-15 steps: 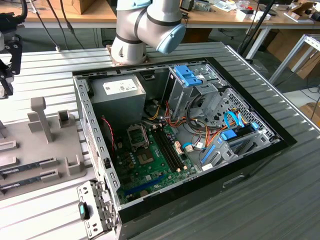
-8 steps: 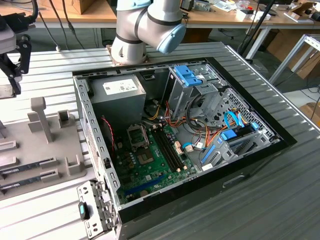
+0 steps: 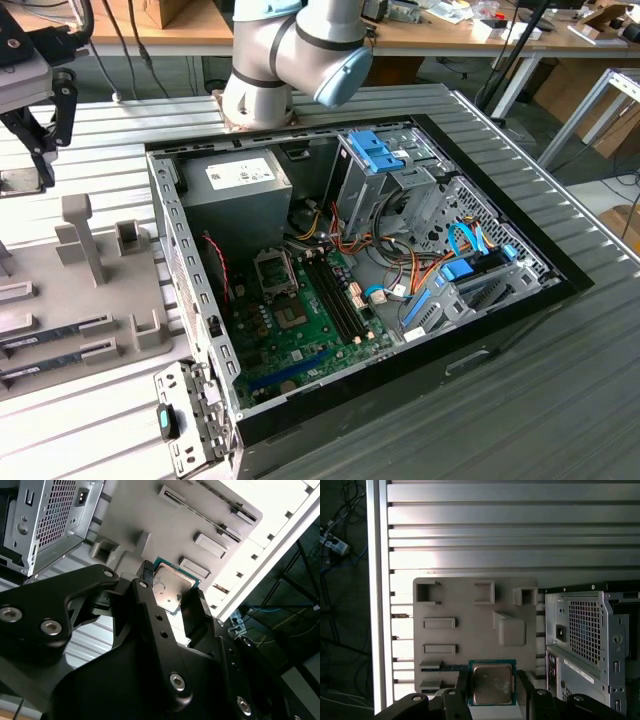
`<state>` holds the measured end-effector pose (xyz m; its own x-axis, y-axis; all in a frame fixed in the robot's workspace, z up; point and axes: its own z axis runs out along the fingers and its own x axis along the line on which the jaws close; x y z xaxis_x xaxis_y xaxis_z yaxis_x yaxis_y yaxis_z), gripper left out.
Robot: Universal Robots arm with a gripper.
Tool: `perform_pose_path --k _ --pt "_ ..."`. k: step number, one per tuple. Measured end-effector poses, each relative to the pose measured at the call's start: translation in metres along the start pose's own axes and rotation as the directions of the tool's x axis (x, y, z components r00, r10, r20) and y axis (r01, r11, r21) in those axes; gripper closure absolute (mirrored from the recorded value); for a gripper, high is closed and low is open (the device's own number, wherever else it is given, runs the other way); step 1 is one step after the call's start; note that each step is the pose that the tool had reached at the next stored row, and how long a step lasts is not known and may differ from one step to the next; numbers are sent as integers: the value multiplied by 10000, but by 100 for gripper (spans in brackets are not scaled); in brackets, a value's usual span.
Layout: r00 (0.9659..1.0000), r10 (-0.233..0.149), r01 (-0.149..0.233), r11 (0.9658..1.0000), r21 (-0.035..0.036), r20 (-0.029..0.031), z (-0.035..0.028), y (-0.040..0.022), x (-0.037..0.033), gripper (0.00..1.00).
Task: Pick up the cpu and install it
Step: 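Pick up the cpu and move it towards the insertion slot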
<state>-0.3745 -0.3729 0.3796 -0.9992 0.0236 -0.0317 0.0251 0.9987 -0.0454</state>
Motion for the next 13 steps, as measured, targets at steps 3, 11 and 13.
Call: perform_pose_path --k 3,11,13 --pt "10000 -1 1 10000 0 0 1 1 -36 53" --pt "10000 0 0 10000 0 0 4 3 -125 53" --pt "10000 0 0 10000 0 0 4 4 -145 53"
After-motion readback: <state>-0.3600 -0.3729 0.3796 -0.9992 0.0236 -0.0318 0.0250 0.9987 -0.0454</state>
